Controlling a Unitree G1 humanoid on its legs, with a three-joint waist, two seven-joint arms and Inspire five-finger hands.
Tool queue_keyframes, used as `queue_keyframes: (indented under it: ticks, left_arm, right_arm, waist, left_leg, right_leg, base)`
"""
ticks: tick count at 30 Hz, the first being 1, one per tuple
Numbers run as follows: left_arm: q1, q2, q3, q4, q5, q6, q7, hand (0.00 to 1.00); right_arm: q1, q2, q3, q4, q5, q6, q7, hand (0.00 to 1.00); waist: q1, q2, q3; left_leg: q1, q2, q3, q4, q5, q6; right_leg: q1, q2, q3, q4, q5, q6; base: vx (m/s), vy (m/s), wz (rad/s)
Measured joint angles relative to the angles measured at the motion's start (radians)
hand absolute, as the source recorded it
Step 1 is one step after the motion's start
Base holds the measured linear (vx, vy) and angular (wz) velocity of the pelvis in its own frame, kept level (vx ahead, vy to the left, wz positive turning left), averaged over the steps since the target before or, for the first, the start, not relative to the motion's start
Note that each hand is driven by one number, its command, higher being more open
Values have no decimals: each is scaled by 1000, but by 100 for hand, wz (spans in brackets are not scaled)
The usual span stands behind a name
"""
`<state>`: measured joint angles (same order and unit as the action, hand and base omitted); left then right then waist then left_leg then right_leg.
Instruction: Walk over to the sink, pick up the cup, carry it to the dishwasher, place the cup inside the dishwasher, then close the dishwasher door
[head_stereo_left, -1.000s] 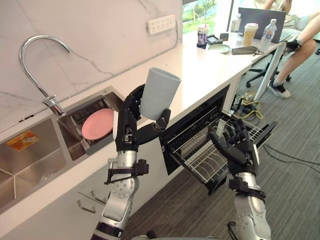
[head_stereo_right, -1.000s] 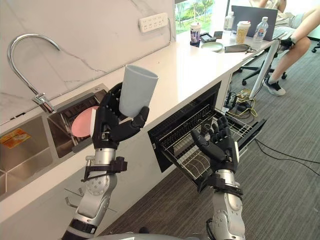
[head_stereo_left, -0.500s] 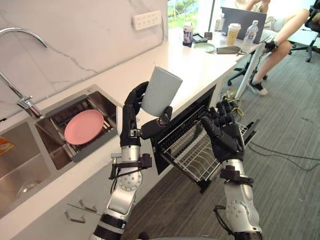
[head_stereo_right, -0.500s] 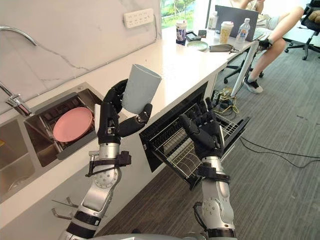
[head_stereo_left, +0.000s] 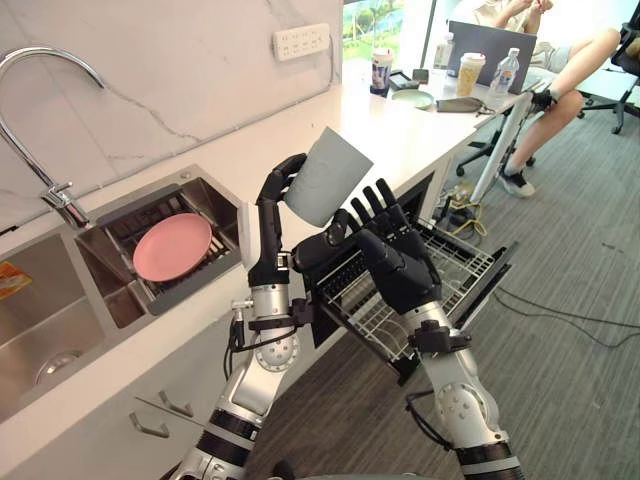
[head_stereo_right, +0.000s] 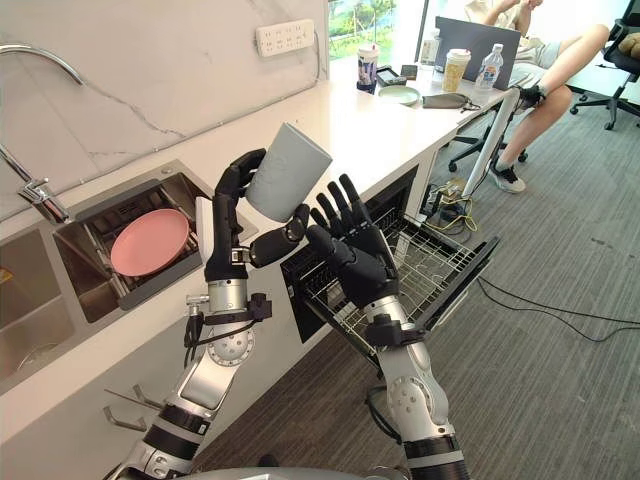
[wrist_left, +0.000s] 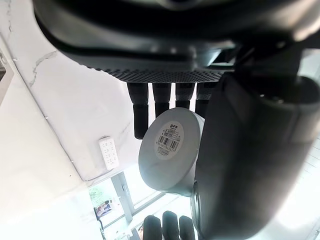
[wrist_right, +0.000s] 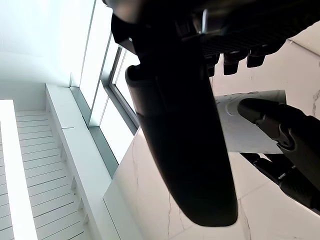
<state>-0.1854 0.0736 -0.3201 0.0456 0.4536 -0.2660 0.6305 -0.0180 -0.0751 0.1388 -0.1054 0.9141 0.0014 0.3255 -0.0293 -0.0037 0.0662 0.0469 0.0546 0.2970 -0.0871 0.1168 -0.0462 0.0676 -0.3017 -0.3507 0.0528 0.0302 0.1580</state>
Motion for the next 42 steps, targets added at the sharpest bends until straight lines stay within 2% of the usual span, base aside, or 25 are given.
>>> queue_keyframes:
  ticks: [5,11,19,31,32,37,42]
  left_arm:
    - [-1,0,-6,9,44,-7,24,0]
    - [-2,0,-48,10,57,-27,47,0]
    - [-14,1,-81,50,57,-47,71,0]
    - [-19,-2,-107,82,57,-49,89,0]
    - [-20,-2,-114,82,57,-49,88,0]
    - [-24,-4,-118,82,55,-50,84,0]
    - [-25,-3,-118,82,44,-82,79,0]
  right_arm:
    - [-42,-5,37,23,118,17,-43,100]
    - [-128,-2,76,95,127,14,-122,100]
    - [-185,9,93,139,196,-40,-222,100]
    - [-252,16,77,170,244,-93,-252,100]
    - [-252,16,71,170,247,-93,-252,0]
    - [-262,14,62,174,284,-88,-247,0]
    - [-289,9,41,182,281,-44,-253,0]
  waist:
    - [1,0,0]
    - [8,-5,-3]
    - [17,-19,-13]
    - [23,-21,-22]
    - [26,-21,-22]
    - [29,-21,-22]
    - [40,-21,-22]
  left_leg:
    - [-3,2,-14,-5,15,1]
    - [-11,5,-44,-5,33,1]
    - [-25,16,-70,-6,52,-1]
    - [-31,20,-87,-5,59,-4]
    - [-32,20,-92,-5,59,-4]
    - [-32,22,-98,-5,60,-6]
    - [-35,26,-104,-5,62,-8]
  right_leg:
    - [2,3,-13,-1,0,1]
    - [12,7,-38,-6,0,1]
    - [18,20,-61,-16,4,-4]
    - [26,28,-74,-26,11,-4]
    - [26,29,-75,-27,12,-4]
    - [34,34,-82,-37,17,-3]
    - [35,38,-88,-38,17,-4]
  base:
    - [-59,1,8]
    - [-46,-2,12]
    - [-47,-7,8]
    - [-18,-7,3]
    - [0,0,0]
    - [-9,-9,2]
    - [-15,-8,2]
